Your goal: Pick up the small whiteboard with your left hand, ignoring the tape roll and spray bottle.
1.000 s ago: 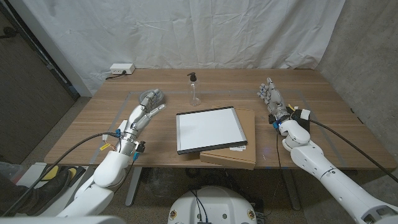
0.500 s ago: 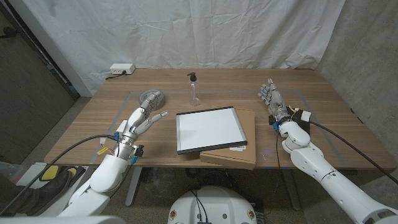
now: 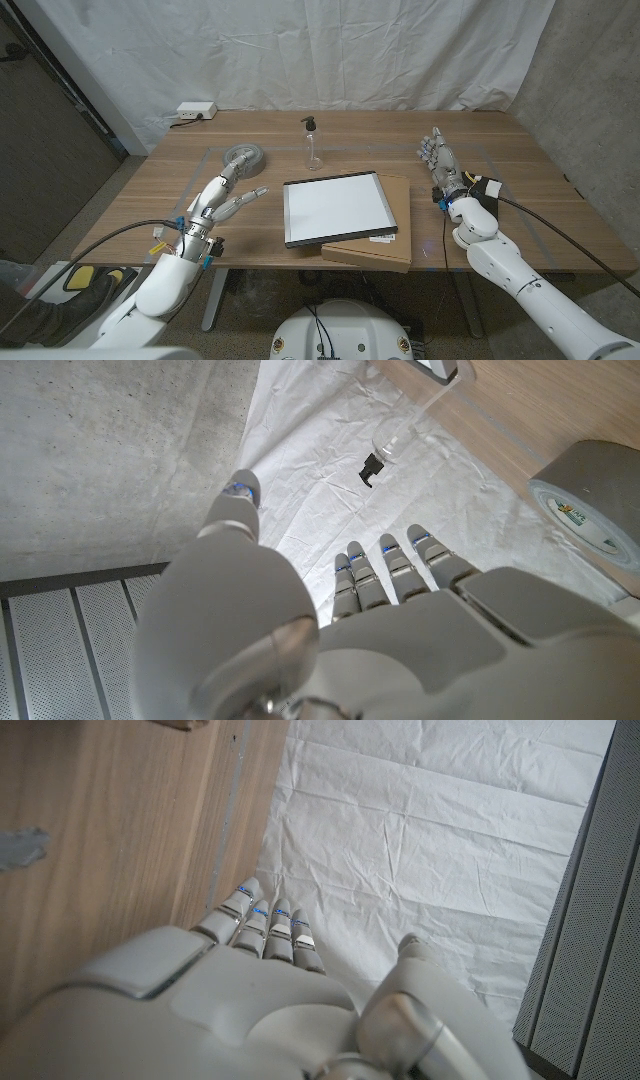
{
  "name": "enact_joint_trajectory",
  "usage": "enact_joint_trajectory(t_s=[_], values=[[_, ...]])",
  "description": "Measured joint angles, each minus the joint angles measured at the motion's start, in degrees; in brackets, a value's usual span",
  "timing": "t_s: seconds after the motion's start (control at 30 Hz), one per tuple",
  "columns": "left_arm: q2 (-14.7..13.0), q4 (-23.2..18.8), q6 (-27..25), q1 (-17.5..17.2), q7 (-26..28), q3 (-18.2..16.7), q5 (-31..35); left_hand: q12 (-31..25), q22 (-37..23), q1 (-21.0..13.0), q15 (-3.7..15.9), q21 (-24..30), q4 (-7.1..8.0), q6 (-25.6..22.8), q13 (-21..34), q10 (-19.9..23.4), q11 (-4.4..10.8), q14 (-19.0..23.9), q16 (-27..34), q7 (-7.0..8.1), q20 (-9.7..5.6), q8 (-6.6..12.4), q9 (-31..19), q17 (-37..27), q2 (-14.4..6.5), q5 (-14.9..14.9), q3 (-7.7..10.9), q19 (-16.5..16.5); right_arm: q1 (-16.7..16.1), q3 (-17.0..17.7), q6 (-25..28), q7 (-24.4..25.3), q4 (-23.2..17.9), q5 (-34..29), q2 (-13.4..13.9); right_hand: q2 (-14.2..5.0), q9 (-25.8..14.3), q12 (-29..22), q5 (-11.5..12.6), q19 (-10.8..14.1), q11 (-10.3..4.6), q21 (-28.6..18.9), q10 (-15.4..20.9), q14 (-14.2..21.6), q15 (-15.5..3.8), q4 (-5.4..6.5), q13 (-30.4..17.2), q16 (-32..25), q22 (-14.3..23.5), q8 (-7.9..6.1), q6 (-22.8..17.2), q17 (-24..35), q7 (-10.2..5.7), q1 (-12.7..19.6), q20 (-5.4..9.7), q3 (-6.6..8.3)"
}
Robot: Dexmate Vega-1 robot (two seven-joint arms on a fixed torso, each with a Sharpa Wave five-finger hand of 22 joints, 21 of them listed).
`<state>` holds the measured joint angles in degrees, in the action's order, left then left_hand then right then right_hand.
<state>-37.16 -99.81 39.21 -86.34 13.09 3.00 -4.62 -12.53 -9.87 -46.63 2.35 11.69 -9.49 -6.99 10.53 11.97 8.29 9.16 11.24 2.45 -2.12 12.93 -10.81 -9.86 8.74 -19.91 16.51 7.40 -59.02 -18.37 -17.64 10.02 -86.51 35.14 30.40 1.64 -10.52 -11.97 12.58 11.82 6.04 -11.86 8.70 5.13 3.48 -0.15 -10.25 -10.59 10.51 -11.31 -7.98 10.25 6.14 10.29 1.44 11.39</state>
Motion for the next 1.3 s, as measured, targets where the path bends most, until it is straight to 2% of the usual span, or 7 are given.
enact_joint_trajectory(t_s=[0.6,0.8,0.97,1.0,1.1,1.13,1.3], values=[[5.5,4.6,4.2,1.7,10.1,-1.8,15.8,-0.5,0.0,-2.0,-0.03,0.4,0.70,-3.7,0.3,3.3,1.24,3.1,0.0,1.64,0.07,0.43,0.0,-0.2,1.0,0.2,-2.29,3.5,-1.4,0.2,-0.1,2.0,-1.6,-0.9,-0.6,0.00,0.0,0.0,0.0,0.0,0.00,0.0,0.0,0.0,0.00,-0.17,0.0,0.0,0.0,0.00,0.0,0.0,0.00,0.0,0.00,-0.17],[6.3,4.3,2.7,1.7,13.3,-2.0,21.2,-0.5,0.0,-2.1,0.05,0.4,0.69,-4.0,0.3,3.4,1.34,3.2,0.0,1.95,-0.24,0.43,0.0,-0.2,0.9,0.2,-2.77,3.9,-1.5,0.2,-0.2,2.4,-1.9,-1.2,-0.8,0.00,0.0,0.0,0.0,0.0,0.00,0.0,0.0,0.0,0.00,-0.17,0.0,0.0,0.0,0.00,0.0,0.0,0.00,0.0,0.00,-0.17],[6.2,2.9,2.7,1.2,13.3,-1.9,21.2,-0.5,0.0,-2.3,0.05,0.4,0.63,-4.0,0.3,3.4,1.33,3.2,-0.1,1.95,-0.01,0.35,0.0,-0.2,0.7,0.2,-3.16,4.1,-1.5,0.2,-0.2,2.4,-1.9,-1.3,-0.8,0.00,0.0,0.0,0.0,0.0,0.00,0.0,0.0,0.0,0.00,-0.17,0.0,0.0,0.0,0.00,0.0,0.0,0.00,0.0,0.00,-0.16],[6.0,2.5,-1.0,1.1,15.5,-1.8,25.0,-0.4,0.0,-2.3,0.05,0.4,0.63,-4.0,0.3,3.4,1.33,3.2,-0.3,1.95,-0.01,0.16,0.0,-0.2,0.7,0.2,-3.16,4.1,-1.4,0.1,-0.2,2.4,-1.9,-1.3,-1.1,0.00,0.0,0.0,0.0,0.0,0.00,0.0,0.0,0.0,0.00,-0.17,0.0,0.0,0.0,0.00,0.0,0.0,0.00,0.0,0.00,-0.17],[5.7,1.5,-1.0,0.7,15.5,-1.5,25.0,-0.2,0.0,-2.9,0.05,0.4,0.87,-3.9,0.3,3.3,1.32,3.2,-0.3,1.93,-0.01,0.16,0.0,-0.2,0.7,0.2,-3.40,4.1,-1.4,0.1,-0.2,2.4,-1.9,-1.3,-1.1,0.00,0.0,0.0,0.0,0.0,0.00,0.0,0.0,0.0,0.00,-0.32,0.0,0.0,0.0,0.00,0.0,0.0,0.00,0.0,0.00,-0.32],[5.5,1.0,-4.3,0.5,17.1,-1.4,27.7,0.0,0.0,-2.9,0.05,0.4,0.87,-3.5,0.3,3.3,1.30,3.2,-0.3,1.72,-0.01,0.06,0.0,-0.2,0.7,0.2,-3.40,4.1,-1.2,-0.1,-0.2,2.4,-1.8,-1.4,-1.2,0.00,0.0,0.0,0.0,0.0,0.00,0.0,0.0,0.0,0.00,-0.32,0.0,0.0,0.0,0.00,0.0,0.0,0.00,0.0,0.00,-0.32],[4.5,-1.4,-6.8,-0.7,18.3,-1.0,29.6,0.3,0.0,-3.1,-0.16,0.2,0.87,-3.2,0.3,2.9,1.32,3.0,-0.3,1.64,-0.01,-0.28,0.0,-0.2,0.5,0.2,-3.86,4.1,-1.2,-0.1,-0.2,2.4,-1.7,-1.4,-1.3,0.00,0.0,0.0,0.0,0.0,0.00,0.0,0.0,0.0,0.00,-0.32,0.0,0.0,0.0,0.00,0.0,0.0,0.00,0.0,0.00,-0.32]])
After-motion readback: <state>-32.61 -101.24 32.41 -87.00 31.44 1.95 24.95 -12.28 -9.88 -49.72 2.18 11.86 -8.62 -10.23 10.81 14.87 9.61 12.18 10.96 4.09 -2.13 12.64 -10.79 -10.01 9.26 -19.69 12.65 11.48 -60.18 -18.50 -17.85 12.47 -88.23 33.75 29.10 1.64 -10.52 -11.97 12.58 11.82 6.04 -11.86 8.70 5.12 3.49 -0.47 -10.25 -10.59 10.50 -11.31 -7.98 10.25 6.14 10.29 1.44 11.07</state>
